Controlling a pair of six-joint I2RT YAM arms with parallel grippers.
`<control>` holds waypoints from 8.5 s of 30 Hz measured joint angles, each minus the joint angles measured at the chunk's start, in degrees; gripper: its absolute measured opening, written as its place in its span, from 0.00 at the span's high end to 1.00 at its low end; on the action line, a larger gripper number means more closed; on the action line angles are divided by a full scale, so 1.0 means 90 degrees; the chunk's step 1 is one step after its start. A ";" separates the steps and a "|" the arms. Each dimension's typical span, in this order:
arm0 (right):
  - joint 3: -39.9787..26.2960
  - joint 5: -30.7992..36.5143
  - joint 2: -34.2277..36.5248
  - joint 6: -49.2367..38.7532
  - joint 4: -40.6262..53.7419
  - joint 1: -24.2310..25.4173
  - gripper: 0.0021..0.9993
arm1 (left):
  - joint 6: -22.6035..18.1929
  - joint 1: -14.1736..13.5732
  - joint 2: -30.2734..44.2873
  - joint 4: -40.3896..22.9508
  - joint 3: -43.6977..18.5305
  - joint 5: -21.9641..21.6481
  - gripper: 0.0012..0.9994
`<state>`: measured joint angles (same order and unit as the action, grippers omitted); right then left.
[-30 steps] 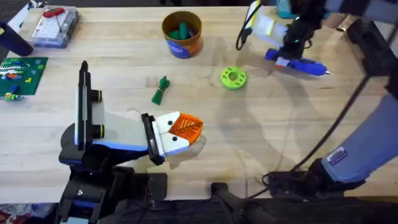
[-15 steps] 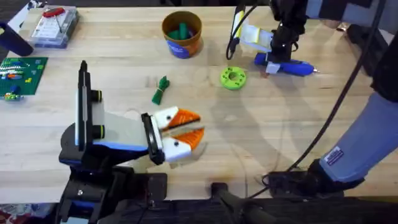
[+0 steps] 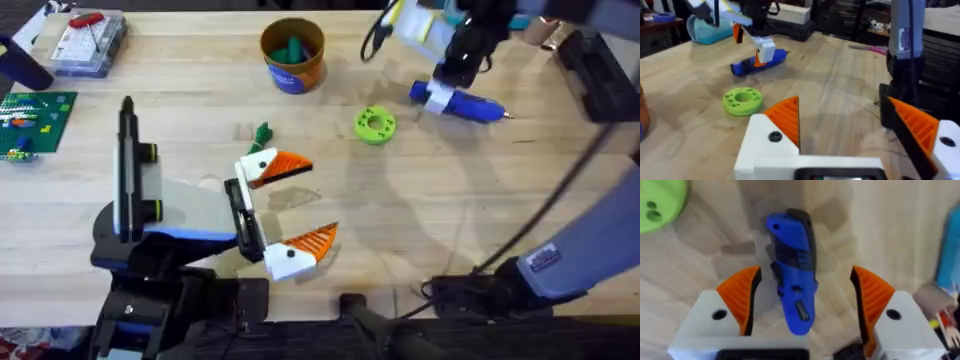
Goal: Pick up the gripper from the table and insert it into the empty holder that is missing its gripper. Then pick up a screw, insert it into the mounting hole, and use the screwdriver to tighten it. Finally, clean up the table by picking up the vegetable and placing it into the bucket.
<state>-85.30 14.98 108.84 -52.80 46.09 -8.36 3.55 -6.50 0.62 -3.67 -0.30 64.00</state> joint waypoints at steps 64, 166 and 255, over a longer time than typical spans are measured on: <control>0.1460 -0.0032 -0.6320 0.5827 0.2588 -0.1351 0.00 | -0.1586 0.0673 0.9361 -0.4383 -0.6001 -0.5684 0.01; 0.1460 -0.0027 -0.6320 0.5827 0.2591 -0.1351 0.00 | -0.1100 -0.1083 1.0465 -0.3695 -0.9338 -0.6408 0.99; 0.1460 -0.0027 -0.6320 0.5827 0.2591 -0.1351 0.00 | -0.1100 -0.1083 1.0465 -0.3695 -0.9338 -0.6408 0.99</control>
<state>-72.16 14.74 51.96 -0.36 69.41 -20.51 -6.35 -16.25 94.80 -36.93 -84.33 6.33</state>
